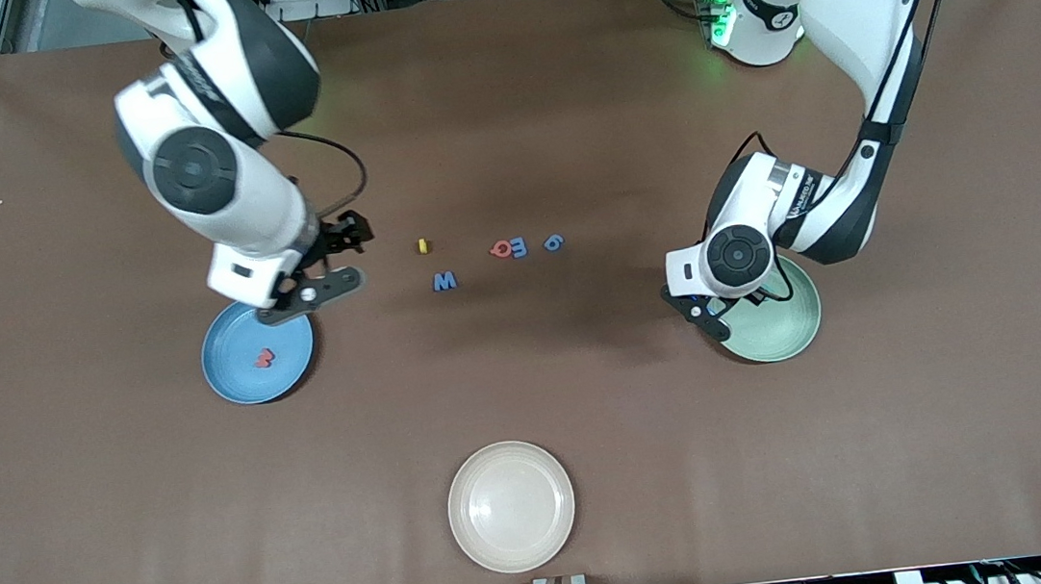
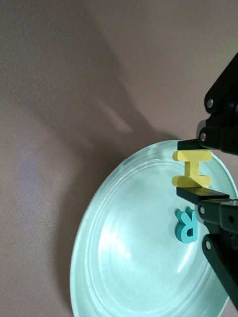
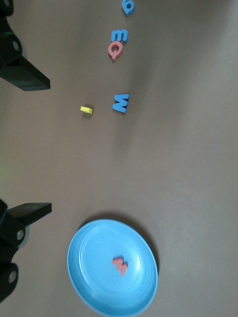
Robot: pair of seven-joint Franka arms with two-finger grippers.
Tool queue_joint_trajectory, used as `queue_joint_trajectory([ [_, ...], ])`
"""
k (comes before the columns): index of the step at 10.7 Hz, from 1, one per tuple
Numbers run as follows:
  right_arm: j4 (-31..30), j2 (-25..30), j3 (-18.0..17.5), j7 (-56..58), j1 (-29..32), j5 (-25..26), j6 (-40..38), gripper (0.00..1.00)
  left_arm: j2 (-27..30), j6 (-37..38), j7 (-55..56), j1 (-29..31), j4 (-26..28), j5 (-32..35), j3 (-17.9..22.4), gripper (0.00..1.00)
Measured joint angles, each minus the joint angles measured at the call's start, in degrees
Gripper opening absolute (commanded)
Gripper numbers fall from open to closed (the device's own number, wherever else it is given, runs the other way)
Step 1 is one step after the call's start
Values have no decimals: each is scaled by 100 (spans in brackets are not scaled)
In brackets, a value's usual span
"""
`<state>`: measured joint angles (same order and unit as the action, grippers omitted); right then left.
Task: Sort upper and lower case letters into plates
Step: 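Carry the yellow H to the green plate and open the left gripper, then lower the right gripper and grasp the small yellow letter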
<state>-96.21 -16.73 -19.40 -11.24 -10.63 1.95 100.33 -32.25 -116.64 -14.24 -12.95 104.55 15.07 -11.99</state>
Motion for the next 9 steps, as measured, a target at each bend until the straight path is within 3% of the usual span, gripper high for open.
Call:
queue_joint_trajectory([
  [2,-143,-247,-43,-4,-126,1,378,100,-12,-6,-75,22,-2,0,5,0],
  [9,-1768,-469,-252,-841,-389,15,2324,92,-94,-124,-601,351,-10,-41,-36,0],
])
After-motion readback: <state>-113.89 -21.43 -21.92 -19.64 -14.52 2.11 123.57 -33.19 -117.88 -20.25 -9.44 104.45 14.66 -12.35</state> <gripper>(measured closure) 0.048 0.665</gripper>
